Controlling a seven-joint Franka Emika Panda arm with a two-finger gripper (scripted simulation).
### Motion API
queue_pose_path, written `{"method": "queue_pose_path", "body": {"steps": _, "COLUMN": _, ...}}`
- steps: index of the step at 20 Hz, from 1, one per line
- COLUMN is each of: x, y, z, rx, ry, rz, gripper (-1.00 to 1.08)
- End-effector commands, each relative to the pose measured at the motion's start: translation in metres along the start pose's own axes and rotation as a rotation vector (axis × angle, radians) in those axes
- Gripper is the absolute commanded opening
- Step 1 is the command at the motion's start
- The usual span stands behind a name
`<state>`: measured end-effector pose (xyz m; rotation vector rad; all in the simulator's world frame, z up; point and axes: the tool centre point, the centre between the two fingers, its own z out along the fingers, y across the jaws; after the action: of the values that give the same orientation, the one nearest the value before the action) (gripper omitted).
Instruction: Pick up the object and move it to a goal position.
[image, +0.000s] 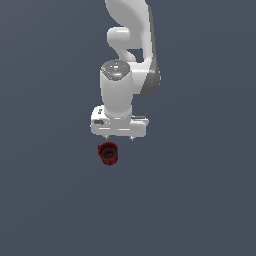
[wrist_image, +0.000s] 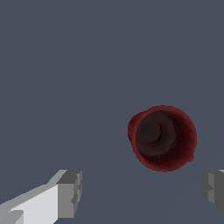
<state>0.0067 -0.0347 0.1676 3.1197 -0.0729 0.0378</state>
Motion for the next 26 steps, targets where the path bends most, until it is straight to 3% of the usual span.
{"method": "queue_pose_path", "body": {"steps": 1, "x": 0.0, "y": 0.0, "z": 0.0, "rx": 0.0, "ry": 0.0, "rz": 0.0, "gripper": 0.68}}
{"method": "queue_pose_path", "body": {"steps": 8, "x": 0.005, "y": -0.008, "z": -0.012, "rx": -0.003, "ry": 0.02, "rz": -0.035, "gripper": 0.68}}
{"method": "queue_pose_path", "body": {"steps": 14, "x": 0.004, "y": -0.001, "z": -0.006, "rx": 0.006, "ry": 0.015, "rz": 0.014, "gripper": 0.68}}
{"method": "queue_pose_path", "body": {"steps": 20, "x": 0.002, "y": 0.019, "z": 0.01, "rx": 0.031, "ry": 0.005, "rz": 0.154, "gripper": 0.68}}
{"method": "queue_pose_path", "body": {"steps": 26, "x": -0.004, "y": 0.052, "z": 0.037, "rx": 0.066, "ry": -0.013, "rz": 0.387, "gripper": 0.68}}
